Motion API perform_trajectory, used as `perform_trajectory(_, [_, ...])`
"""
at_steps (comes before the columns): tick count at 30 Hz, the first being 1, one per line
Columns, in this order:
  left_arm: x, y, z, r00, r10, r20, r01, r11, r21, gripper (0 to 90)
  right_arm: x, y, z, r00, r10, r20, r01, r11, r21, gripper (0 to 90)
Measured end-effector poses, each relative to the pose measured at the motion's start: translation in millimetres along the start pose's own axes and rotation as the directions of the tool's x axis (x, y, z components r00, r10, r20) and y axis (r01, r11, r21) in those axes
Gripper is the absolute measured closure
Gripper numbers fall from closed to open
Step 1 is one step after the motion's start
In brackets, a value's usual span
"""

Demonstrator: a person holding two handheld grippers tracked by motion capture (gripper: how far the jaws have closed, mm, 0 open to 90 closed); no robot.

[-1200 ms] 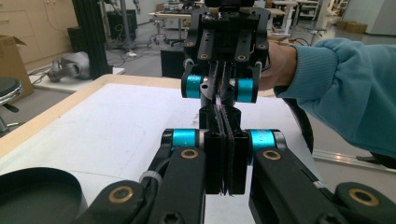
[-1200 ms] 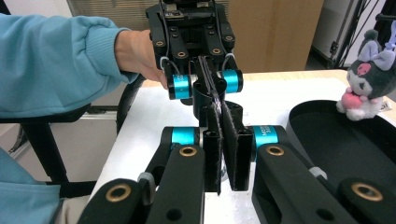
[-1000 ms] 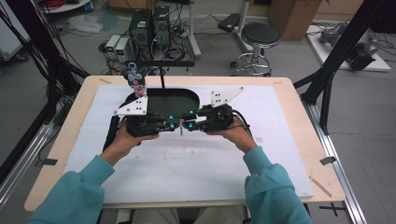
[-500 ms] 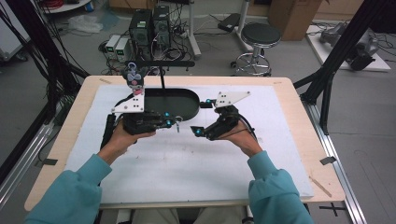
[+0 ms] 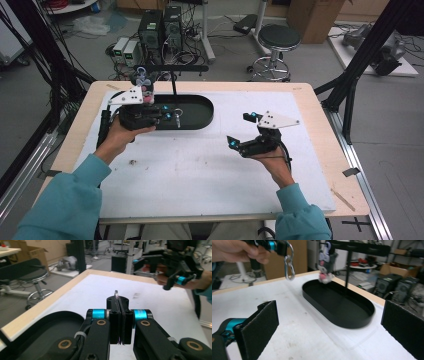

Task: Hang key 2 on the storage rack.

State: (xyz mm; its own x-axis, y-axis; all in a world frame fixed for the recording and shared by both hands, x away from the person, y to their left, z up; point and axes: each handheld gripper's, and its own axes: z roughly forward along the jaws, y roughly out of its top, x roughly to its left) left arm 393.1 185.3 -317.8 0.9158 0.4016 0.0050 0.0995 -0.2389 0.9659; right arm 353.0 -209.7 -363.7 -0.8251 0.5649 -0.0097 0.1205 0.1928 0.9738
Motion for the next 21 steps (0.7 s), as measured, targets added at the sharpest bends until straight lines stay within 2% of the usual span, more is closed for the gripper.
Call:
perform_trajectory(1, [2.5, 0.9, -1.1, 0.9999, -0.003, -0.01, 0.003, 1.0, 0.004, 88.2, -0.3, -3.8, -4.8, 0.9997, 0.007, 0.024, -0.007, 1.0, -0.008, 0.5])
perform_trajectory(4, [9.9, 3.1, -3.3, 0.9994, -0.011, -0.033, 0.012, 0.9998, 0.013, 88.2, -2.9, -12.2, -15.1, 0.9975, 0.041, 0.058, -0.039, 0.999, -0.037, 0.5])
perform_trajectory(7, [18.6, 6.4, -4.6, 0.998, -0.011, -0.062, 0.013, 0.9996, 0.025, 88.1, -5.2, -20.8, -26.2, 0.9921, 0.066, 0.107, -0.059, 0.996, -0.069, 0.6])
perform_trajectory(9, [23.7, 7.8, -5.7, 0.9971, -0.019, -0.074, 0.021, 0.9994, 0.029, 88.1, -5.6, -27.8, -33.6, 0.9859, 0.063, 0.155, -0.049, 0.995, -0.09, 0.5])
perform_trajectory(12, [32.5, 10.4, -7.7, 0.9953, -0.023, -0.094, 0.027, 0.9987, 0.042, 88.2, -5.2, -37.1, -42.1, 0.9784, 0.072, 0.194, -0.052, 0.993, -0.104, 0.6])
perform_trajectory(17, [44.5, 15.3, -11.6, 0.9921, -0.023, -0.123, 0.03, 0.9982, 0.052, 88.1, -4.5, -50.1, -54.0, 0.9695, 0.098, 0.225, -0.069, 0.989, -0.132, 0.6])
perform_trajectory(19, [49.9, 17.7, -13.3, 0.9903, -0.02, -0.138, 0.029, 0.9977, 0.062, 88.1, -4.0, -54.3, -59.0, 0.9624, 0.09, 0.256, -0.058, 0.99, -0.131, 0.6])
perform_trajectory(21, [54.2, 19.7, -14.1, 0.9883, -0.023, -0.151, 0.033, 0.9975, 0.062, 88.1, -2.6, -58.4, -62.9, 0.9611, 0.093, 0.26, -0.057, 0.988, -0.144, 0.6])
